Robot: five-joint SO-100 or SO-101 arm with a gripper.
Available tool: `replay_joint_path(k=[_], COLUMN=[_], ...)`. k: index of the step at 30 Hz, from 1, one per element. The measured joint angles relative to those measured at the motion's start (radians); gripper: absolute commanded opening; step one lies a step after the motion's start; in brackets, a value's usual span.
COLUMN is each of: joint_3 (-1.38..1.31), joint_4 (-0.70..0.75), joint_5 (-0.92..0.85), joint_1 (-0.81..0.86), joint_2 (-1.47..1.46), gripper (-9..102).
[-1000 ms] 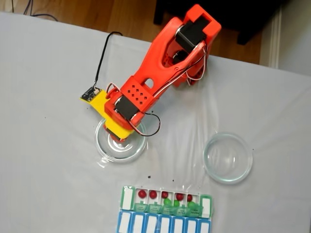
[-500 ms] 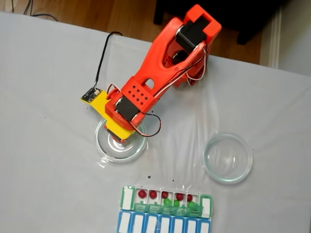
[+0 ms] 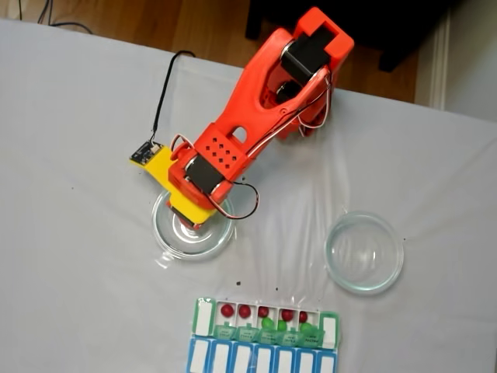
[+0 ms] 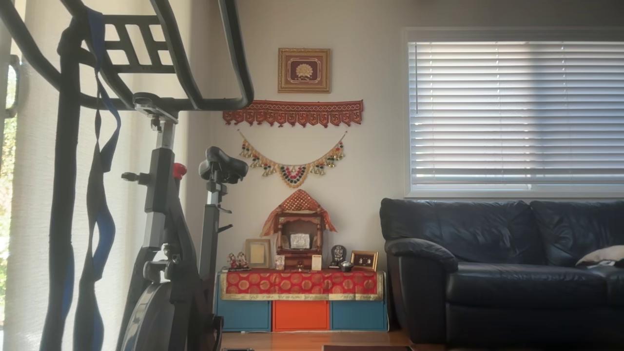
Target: Sort medicines into box.
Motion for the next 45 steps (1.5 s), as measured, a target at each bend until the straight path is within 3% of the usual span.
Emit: replay_joint_path(k=[9,21,25,33,45], joint_3=[-0.055,-0.471,-0.615,-0.776,-1.290], joint_4=[-0.005,0.325,0.436,0.511,0.687], joint_5=[-0.074,-0.258,-0.276,-0.262,-0.238], joint_1=[-0.041,-0.152,-0.239,-0.371,-0.426], joint_2=[0.031,-0.021,-0.117,-0.278,-0.696], gripper=[1,1,1,1,1])
